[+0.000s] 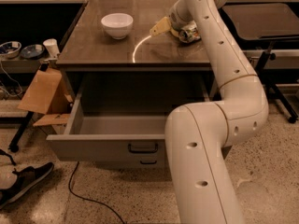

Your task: Place sponge into top drawer

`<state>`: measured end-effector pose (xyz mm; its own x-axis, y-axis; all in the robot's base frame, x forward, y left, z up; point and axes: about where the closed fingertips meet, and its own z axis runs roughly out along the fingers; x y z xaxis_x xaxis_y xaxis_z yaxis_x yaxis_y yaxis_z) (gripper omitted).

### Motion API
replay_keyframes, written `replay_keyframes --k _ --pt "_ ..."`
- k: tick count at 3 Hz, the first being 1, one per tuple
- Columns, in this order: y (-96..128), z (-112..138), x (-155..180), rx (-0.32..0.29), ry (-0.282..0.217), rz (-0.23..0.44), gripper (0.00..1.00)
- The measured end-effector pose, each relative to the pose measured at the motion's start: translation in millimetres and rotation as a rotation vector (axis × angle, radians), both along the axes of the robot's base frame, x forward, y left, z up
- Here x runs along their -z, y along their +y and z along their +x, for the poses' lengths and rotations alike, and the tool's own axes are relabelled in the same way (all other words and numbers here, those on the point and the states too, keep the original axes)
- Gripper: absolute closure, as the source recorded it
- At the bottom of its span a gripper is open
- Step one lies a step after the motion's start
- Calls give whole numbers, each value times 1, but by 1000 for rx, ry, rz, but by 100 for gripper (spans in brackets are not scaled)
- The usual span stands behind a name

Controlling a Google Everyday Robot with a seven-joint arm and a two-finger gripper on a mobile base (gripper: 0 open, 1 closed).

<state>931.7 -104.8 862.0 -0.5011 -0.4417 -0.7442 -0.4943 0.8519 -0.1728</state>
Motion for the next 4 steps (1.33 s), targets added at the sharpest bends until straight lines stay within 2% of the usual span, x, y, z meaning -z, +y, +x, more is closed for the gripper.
replay_keyframes --k 1,4 --pt "9 0 10 -5 24 1 0" --pt "11 0 16 9 41 -19 0"
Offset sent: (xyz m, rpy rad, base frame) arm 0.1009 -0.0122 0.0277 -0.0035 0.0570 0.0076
